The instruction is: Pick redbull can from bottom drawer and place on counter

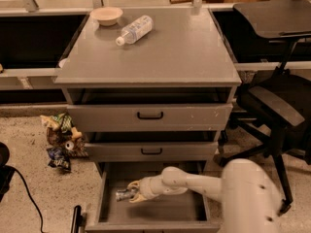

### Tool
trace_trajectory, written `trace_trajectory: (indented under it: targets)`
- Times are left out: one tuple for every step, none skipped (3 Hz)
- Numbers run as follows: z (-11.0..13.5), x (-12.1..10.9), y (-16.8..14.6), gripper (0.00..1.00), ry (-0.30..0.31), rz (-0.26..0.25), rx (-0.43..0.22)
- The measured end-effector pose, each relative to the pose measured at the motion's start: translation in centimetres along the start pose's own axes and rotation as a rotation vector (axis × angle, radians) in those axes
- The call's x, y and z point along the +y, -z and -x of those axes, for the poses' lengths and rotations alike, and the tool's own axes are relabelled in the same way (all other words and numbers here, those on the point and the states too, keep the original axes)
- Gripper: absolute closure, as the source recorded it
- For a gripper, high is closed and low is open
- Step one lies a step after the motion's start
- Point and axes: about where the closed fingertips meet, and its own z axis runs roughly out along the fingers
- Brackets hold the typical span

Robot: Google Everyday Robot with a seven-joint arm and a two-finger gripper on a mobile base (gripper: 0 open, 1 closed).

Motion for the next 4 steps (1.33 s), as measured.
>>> trace_trajectory:
  targets:
    - [1.5, -0.1, 8.4, 1.0, 0.043, -0.081, 0.034]
    - [2.3, 2.3, 9.2, 1.0, 0.043, -0.05, 0.027]
    - [2.9, 2.0, 9.4, 1.0, 0.055, -0.04, 0.011]
    - [7.2, 0.9, 12.5, 1.0, 0.098, -0.057, 0.0]
